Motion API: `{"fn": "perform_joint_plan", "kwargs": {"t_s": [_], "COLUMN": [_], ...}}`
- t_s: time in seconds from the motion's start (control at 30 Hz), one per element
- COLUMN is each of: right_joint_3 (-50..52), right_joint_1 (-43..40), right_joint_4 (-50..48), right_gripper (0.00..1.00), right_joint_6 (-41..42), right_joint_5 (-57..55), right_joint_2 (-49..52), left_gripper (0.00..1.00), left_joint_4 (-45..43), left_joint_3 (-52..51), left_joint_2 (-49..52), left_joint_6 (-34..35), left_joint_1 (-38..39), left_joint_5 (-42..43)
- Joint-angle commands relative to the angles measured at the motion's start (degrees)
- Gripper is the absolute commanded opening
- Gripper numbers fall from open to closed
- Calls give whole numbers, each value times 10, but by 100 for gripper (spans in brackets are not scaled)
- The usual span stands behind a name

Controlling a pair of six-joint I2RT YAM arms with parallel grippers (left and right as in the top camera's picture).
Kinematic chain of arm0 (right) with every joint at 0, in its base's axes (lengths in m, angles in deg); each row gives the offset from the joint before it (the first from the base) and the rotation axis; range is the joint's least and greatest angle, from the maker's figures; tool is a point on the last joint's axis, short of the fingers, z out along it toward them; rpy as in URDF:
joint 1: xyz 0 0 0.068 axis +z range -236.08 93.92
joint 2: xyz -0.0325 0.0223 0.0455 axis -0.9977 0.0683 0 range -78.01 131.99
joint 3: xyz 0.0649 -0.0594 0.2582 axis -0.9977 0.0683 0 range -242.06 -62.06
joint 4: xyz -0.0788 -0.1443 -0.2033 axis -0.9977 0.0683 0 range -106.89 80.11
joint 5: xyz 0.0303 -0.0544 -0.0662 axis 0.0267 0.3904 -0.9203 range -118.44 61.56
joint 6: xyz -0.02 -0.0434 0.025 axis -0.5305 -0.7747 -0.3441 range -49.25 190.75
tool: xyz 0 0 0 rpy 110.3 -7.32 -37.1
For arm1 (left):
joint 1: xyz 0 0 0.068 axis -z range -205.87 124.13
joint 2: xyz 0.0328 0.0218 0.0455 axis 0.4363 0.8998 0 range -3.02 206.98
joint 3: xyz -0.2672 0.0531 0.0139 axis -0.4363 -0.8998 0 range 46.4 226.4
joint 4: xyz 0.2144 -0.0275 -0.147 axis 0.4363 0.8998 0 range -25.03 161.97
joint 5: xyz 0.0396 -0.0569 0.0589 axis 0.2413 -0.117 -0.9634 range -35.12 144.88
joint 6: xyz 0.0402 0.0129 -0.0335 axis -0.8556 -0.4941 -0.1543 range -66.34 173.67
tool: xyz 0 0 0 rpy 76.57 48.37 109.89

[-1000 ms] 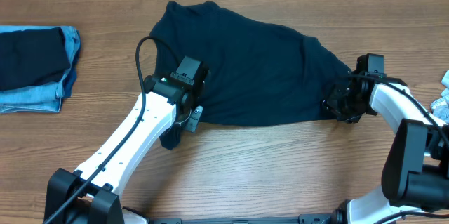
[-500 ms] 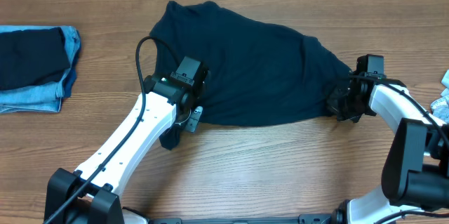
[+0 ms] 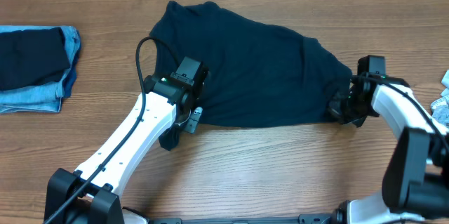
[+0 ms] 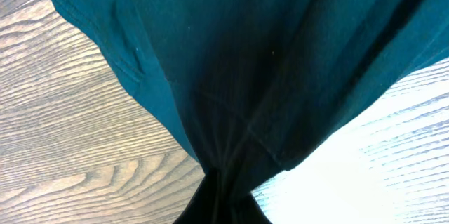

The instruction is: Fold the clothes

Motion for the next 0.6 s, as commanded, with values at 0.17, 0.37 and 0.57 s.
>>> {"fn": "perform_joint_plan", "kwargs": {"t_s": [0.17,0.37,0.57], "right_joint_3": [-33,-33,-33], "right_joint_1": [-6,-6,-6], "right_joint_4": [78,110,151], "right_gripper": [4,4,4], "right_joint_6": [1,7,7], "right_joint_5": [-65,-107,-111], "right_joint_2": [-107,-107,-107], "left_gripper": [5,5,6], "left_joint_4": [31,38,45], "left_joint_3": [6,6,6], "left_joint_2": [-2,-2,-2], "left_joint_6": [5,16,21], "left_joint_1": [-4,-12,-23], "left_joint_5": [-23,-28,-26]}}
